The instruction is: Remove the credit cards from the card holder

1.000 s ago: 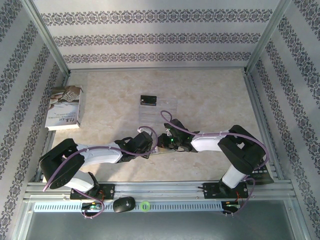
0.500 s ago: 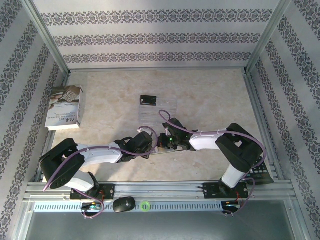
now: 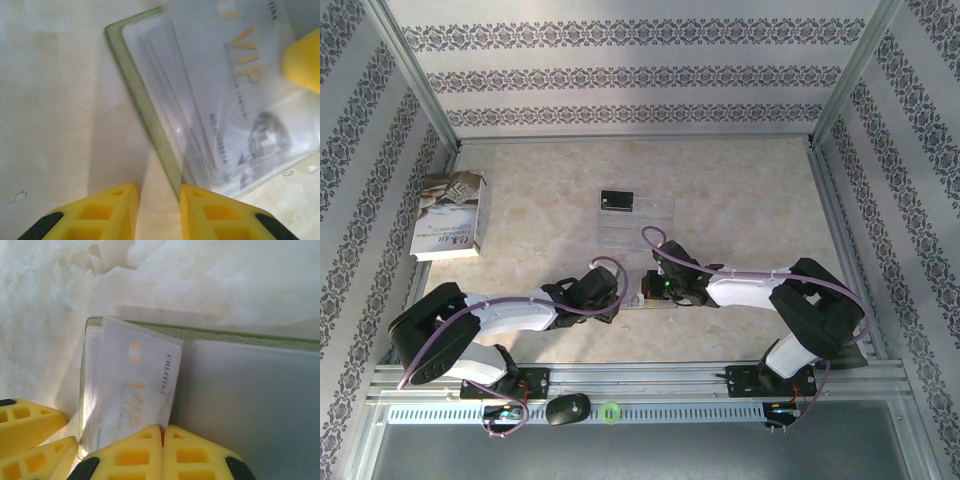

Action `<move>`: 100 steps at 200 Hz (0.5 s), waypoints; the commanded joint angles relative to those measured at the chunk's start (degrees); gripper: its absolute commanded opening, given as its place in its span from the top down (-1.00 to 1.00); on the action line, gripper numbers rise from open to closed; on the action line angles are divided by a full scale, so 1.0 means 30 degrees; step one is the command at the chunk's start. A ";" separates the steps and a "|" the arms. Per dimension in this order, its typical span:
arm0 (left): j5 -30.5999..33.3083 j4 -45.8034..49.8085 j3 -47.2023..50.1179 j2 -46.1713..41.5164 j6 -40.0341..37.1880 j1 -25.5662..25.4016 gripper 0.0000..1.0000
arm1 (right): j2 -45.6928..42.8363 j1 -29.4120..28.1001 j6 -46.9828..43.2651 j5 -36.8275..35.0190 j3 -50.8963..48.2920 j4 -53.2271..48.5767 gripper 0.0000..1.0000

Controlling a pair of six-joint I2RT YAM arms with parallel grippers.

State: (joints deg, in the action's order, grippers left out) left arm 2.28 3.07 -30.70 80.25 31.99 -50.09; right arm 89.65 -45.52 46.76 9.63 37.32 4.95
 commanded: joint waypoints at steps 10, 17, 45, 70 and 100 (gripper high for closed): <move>-0.0180 0.1378 0.0237 -0.1015 0.0004 0.0516 0.39 | -0.0804 0.0094 -0.1014 -0.1393 -0.0326 -0.1713 1.00; -0.0121 0.1496 0.0146 -0.1412 -0.0088 0.0523 0.38 | -0.0821 0.0081 -0.1171 -0.1211 -0.0214 -0.1728 1.00; 0.0015 0.1822 -0.0760 -0.2553 -0.0897 0.0630 0.30 | -0.0480 -0.0246 -0.1682 -0.0663 0.0225 -0.1396 1.00; -0.0380 0.1259 -0.1809 -0.1794 -0.1554 0.0612 0.27 | -0.0195 -0.0709 -0.1974 -0.0402 0.0581 -0.0906 1.00; -0.0469 0.0332 -0.2738 0.0129 -0.2034 0.0637 0.28 | 0.0317 -0.0942 -0.2228 -0.0060 0.0999 -0.0608 1.00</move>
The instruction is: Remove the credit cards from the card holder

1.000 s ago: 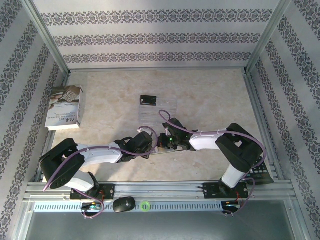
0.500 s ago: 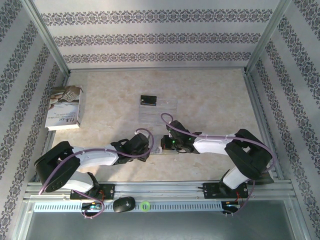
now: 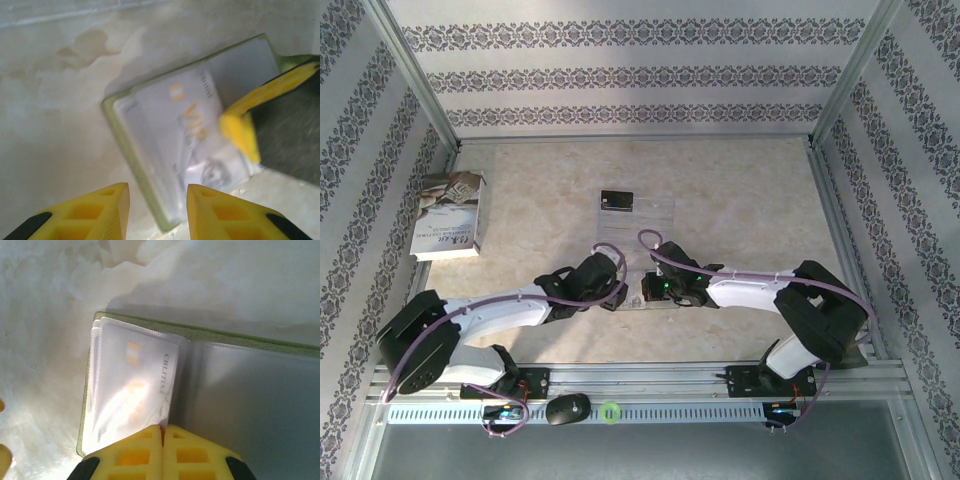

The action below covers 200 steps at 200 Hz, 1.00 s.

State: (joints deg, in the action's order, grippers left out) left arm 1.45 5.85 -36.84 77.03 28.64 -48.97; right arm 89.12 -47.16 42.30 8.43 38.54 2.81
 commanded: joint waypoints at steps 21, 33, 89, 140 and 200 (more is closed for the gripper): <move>-0.0307 -0.1210 -0.1018 0.2390 -0.1074 0.0370 0.39 | 0.0721 -0.0402 -0.0689 0.0436 0.0659 0.0140 1.00; -0.0464 -0.1388 -0.1064 0.3011 -0.1074 0.0494 0.47 | 0.0747 -0.0395 -0.0636 0.0443 0.0628 0.0177 1.00; -0.0870 -0.1491 -0.0300 0.3924 -0.0641 0.1235 0.60 | 0.0602 -0.0029 -0.0355 0.1042 0.0239 0.0657 0.74; -0.1186 -0.1681 0.0008 0.4249 -0.0473 0.1411 0.62 | -0.0198 0.0874 0.0363 0.2096 -0.0552 0.1616 0.65; -0.1450 -0.2063 0.0302 0.4438 -0.0272 0.1446 0.63 | 0.0446 0.1150 0.1230 0.2986 -0.0690 0.2121 0.73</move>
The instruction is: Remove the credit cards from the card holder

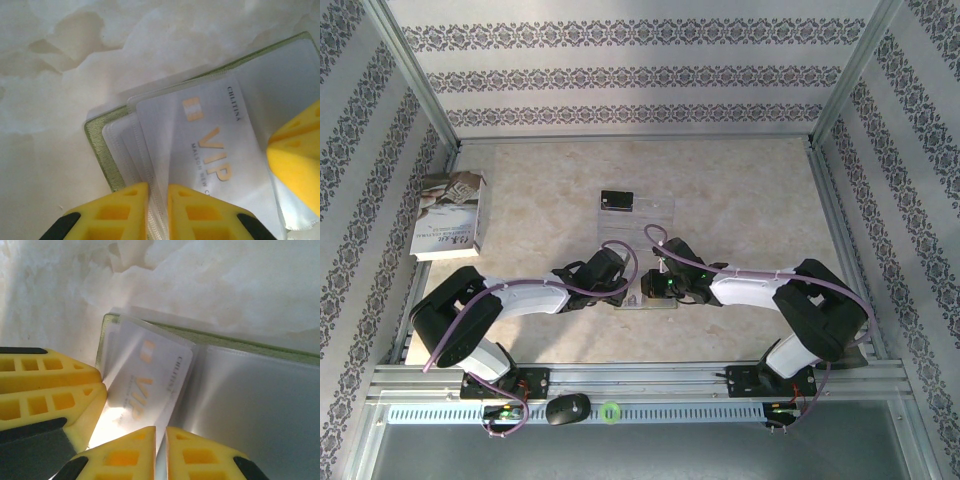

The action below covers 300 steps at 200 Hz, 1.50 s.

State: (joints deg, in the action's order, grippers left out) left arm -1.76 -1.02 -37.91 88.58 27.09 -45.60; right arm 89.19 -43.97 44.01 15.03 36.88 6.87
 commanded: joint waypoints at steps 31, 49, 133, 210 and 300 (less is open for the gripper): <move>-0.0433 0.0137 0.0858 0.0368 0.0381 0.0319 0.64 | 0.0618 -0.0008 0.1112 0.0243 -0.0214 0.0522 0.80; -0.0471 0.0074 0.0994 0.0305 0.0465 0.0315 0.64 | 0.0159 -0.0002 0.1180 -0.0057 -0.0585 0.0664 0.79; -0.0378 0.0131 0.1142 -0.0367 0.0565 0.0263 0.33 | -0.0577 0.0123 0.1415 -0.0890 -0.0689 -0.0166 0.76; 0.3610 0.2284 -0.0584 -0.1860 -0.0343 -0.2439 0.21 | -0.1373 0.0545 0.1211 -0.1391 -0.1333 -0.0024 0.77; 0.2904 0.1215 -0.0938 0.0764 0.0175 -0.2551 0.14 | -0.1522 0.0626 0.0660 -0.0977 -0.1396 0.0052 0.76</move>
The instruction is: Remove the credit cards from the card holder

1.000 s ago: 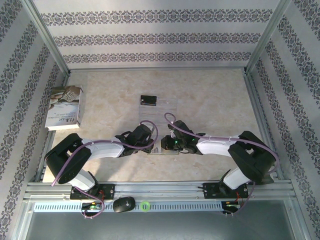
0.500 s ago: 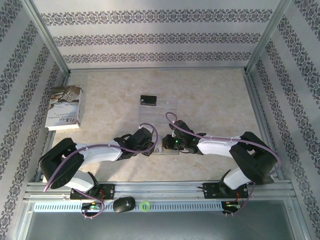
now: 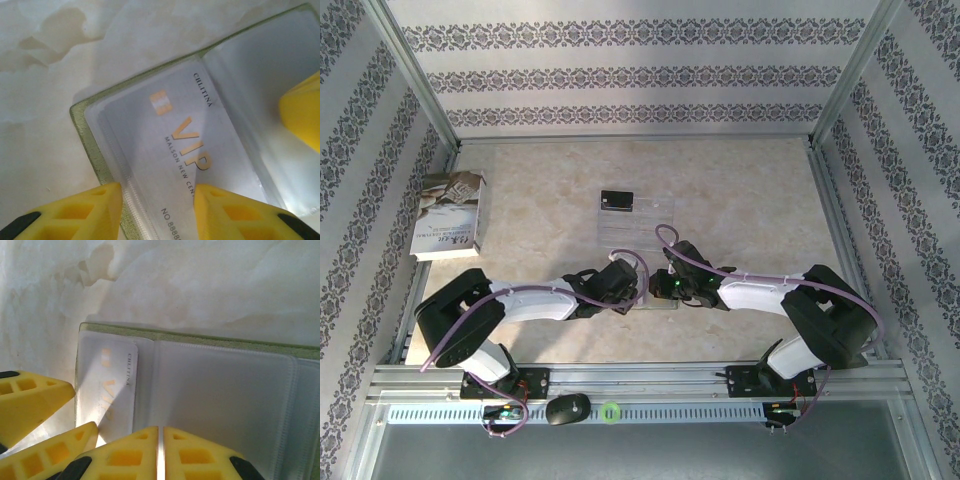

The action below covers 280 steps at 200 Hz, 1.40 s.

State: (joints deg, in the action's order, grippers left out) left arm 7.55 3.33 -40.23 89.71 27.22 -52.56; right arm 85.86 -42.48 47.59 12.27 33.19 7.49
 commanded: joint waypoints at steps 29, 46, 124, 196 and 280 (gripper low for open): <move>-0.0018 -0.0061 0.0236 -0.0528 0.0346 -0.0245 0.13 | -0.0349 0.0105 -0.0582 0.0023 -0.0049 -0.0122 0.76; 0.0060 -0.0033 0.0329 -0.1266 0.0273 -0.0242 0.12 | -0.0349 0.0086 -0.0641 -0.0015 -0.0026 -0.0150 0.76; -0.0619 -0.0408 0.0211 -0.0185 0.0672 -0.0353 0.13 | -0.0219 0.0070 -0.0871 0.0240 0.0239 -0.0283 0.75; -0.1105 -0.0747 0.0986 -0.0176 0.0960 -0.0324 0.43 | 0.0580 -0.0555 -0.1139 0.0802 0.1127 -0.0399 0.73; -0.1052 -0.0647 0.1343 -0.0526 0.1033 -0.0323 0.41 | 0.2033 -0.0324 -0.0523 0.1753 0.1184 0.0748 0.72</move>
State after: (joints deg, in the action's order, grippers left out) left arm 6.07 -0.45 -37.71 88.58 29.65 -52.56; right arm 90.50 -43.70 45.15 15.42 35.86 7.68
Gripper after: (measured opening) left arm 0.296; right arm 0.136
